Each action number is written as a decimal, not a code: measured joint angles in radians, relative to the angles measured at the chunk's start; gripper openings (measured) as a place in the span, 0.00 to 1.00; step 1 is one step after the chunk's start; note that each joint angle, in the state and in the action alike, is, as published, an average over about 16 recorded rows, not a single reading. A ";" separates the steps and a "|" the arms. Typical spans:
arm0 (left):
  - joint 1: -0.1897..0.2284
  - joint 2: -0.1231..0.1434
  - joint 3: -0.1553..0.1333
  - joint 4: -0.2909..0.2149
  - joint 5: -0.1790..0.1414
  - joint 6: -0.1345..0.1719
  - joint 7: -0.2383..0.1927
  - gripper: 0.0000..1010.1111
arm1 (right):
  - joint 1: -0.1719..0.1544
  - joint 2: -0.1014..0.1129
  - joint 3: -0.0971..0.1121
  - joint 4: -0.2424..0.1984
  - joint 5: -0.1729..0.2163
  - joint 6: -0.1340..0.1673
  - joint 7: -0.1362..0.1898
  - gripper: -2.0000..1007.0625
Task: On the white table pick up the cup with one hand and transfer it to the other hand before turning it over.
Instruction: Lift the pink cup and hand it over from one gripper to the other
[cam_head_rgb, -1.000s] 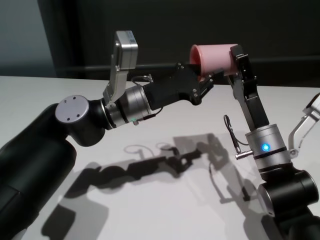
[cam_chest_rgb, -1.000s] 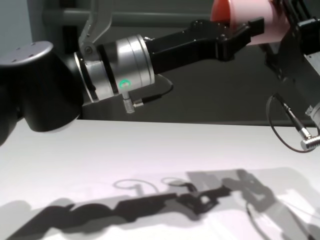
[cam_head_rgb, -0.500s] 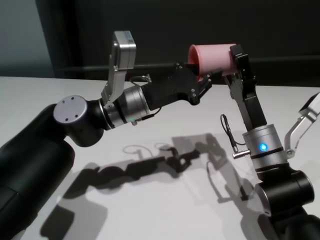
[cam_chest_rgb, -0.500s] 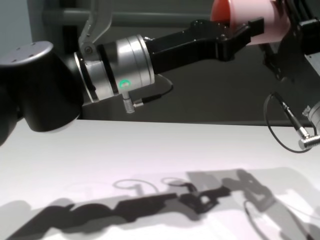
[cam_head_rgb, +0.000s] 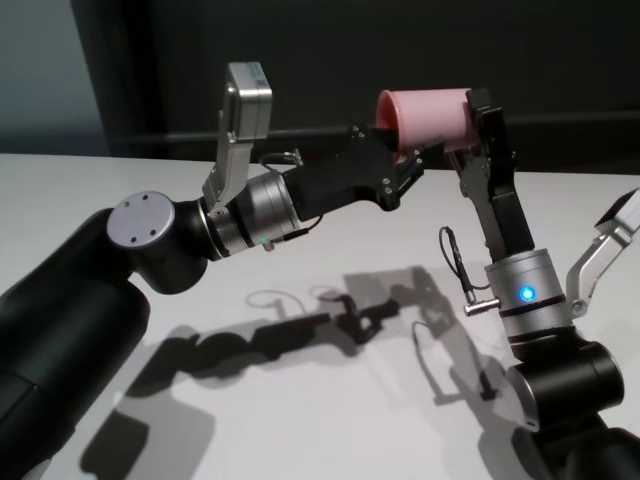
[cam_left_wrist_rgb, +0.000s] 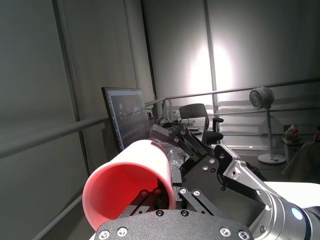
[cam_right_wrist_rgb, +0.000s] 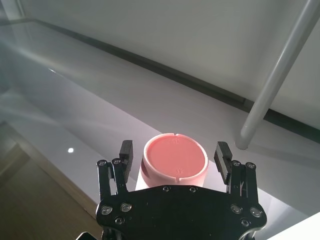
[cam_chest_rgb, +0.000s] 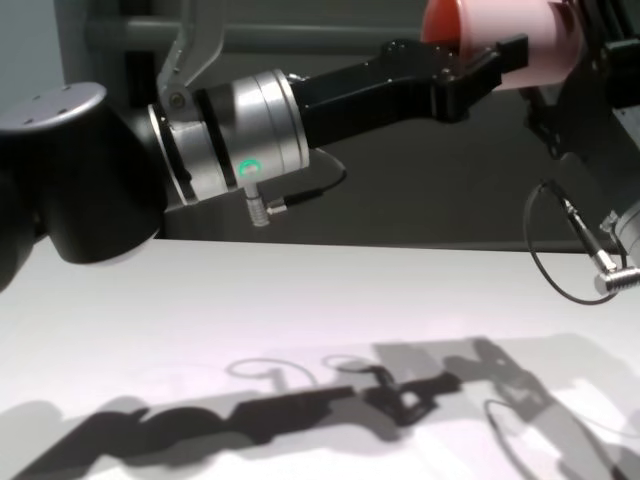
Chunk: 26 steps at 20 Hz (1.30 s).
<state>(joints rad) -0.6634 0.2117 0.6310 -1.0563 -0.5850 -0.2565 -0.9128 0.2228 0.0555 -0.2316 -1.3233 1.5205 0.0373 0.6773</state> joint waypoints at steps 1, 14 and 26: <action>0.000 0.000 0.000 0.000 0.000 0.000 0.000 0.05 | 0.001 0.000 -0.001 0.002 0.004 0.000 0.002 0.99; 0.000 0.000 0.000 0.000 0.000 0.000 0.000 0.05 | 0.018 0.008 -0.029 0.025 0.035 -0.011 0.008 0.99; 0.000 0.000 0.000 0.000 0.000 0.000 0.000 0.05 | 0.021 0.013 -0.039 0.030 0.037 -0.019 0.005 0.95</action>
<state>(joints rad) -0.6634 0.2118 0.6310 -1.0562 -0.5849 -0.2564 -0.9127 0.2438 0.0680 -0.2702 -1.2932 1.5575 0.0183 0.6826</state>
